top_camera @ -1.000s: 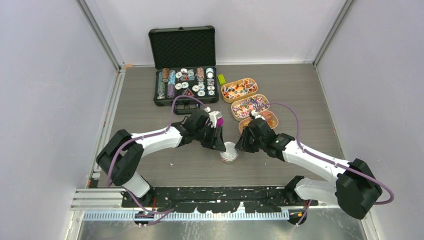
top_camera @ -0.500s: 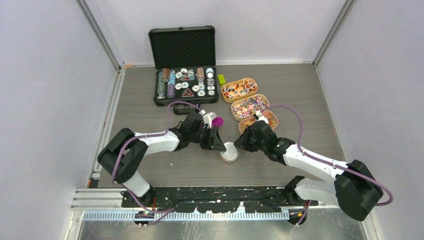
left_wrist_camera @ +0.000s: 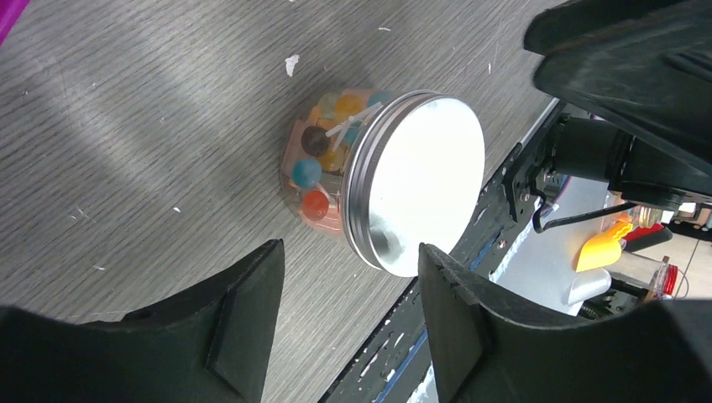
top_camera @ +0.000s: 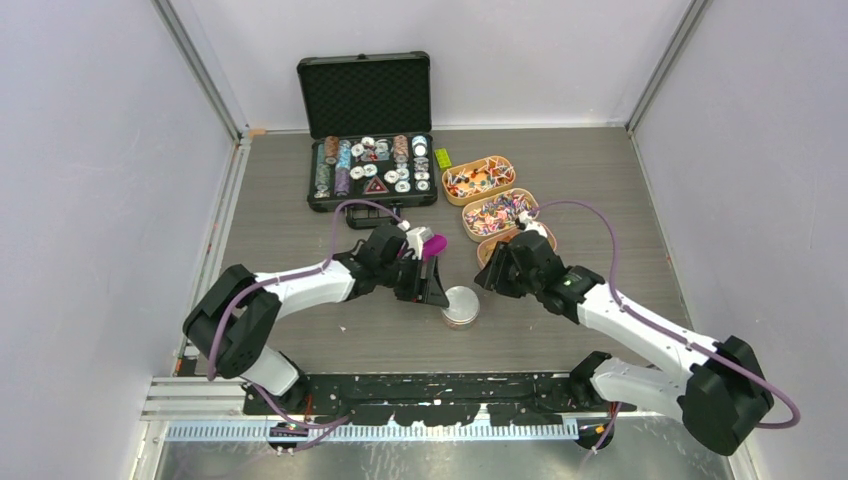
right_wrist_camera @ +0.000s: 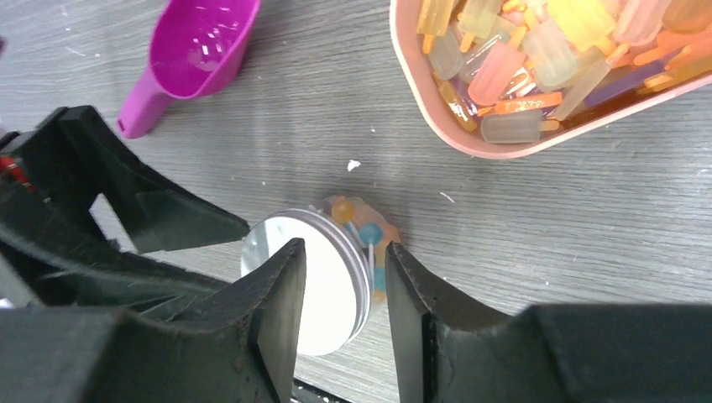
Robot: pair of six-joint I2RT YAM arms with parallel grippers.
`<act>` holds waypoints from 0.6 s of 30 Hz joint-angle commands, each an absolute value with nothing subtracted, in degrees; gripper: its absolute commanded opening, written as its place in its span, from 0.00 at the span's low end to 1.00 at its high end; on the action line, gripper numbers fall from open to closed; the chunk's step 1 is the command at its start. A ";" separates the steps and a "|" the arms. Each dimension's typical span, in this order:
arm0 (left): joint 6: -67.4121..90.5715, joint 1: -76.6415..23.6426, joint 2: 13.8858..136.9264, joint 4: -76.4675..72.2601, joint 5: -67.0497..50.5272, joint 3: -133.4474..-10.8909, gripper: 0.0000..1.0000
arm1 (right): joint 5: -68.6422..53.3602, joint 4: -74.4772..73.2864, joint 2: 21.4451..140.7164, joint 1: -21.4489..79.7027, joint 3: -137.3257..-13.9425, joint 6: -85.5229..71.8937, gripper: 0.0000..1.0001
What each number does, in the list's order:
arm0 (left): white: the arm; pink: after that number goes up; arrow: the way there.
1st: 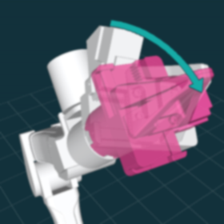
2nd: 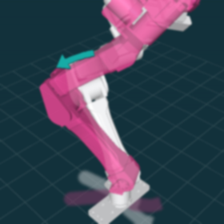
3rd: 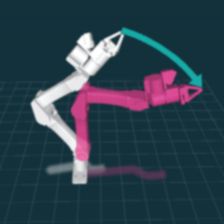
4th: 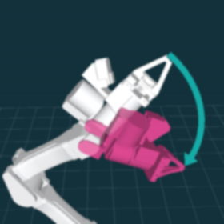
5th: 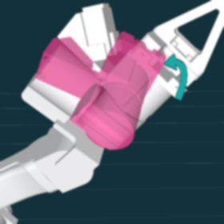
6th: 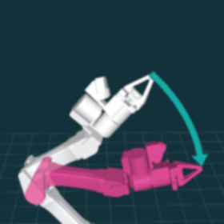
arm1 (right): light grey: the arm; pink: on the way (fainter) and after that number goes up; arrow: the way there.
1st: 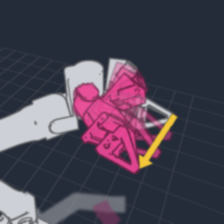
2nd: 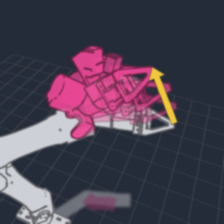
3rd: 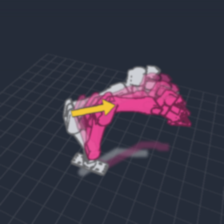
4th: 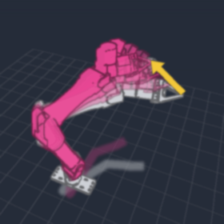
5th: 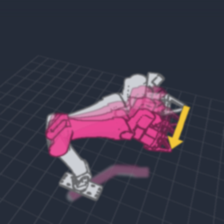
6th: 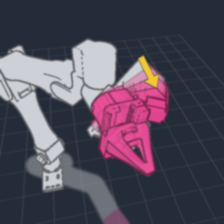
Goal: Pack the candies
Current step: Screw the bottle lid onto the packing bottle.
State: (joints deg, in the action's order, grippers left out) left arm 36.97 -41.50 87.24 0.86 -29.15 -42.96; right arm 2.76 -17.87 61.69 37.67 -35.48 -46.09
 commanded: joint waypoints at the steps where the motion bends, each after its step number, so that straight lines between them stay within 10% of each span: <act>1: 36.92 -41.74 86.03 0.67 -29.60 -42.85 0.59 | -0.83 -20.91 58.56 37.44 -36.98 -44.57 0.46; 18: 38.19 -41.75 90.53 -1.44 -28.46 -40.99 0.35 | -7.05 0.52 60.72 38.92 -18.60 -57.18 0.18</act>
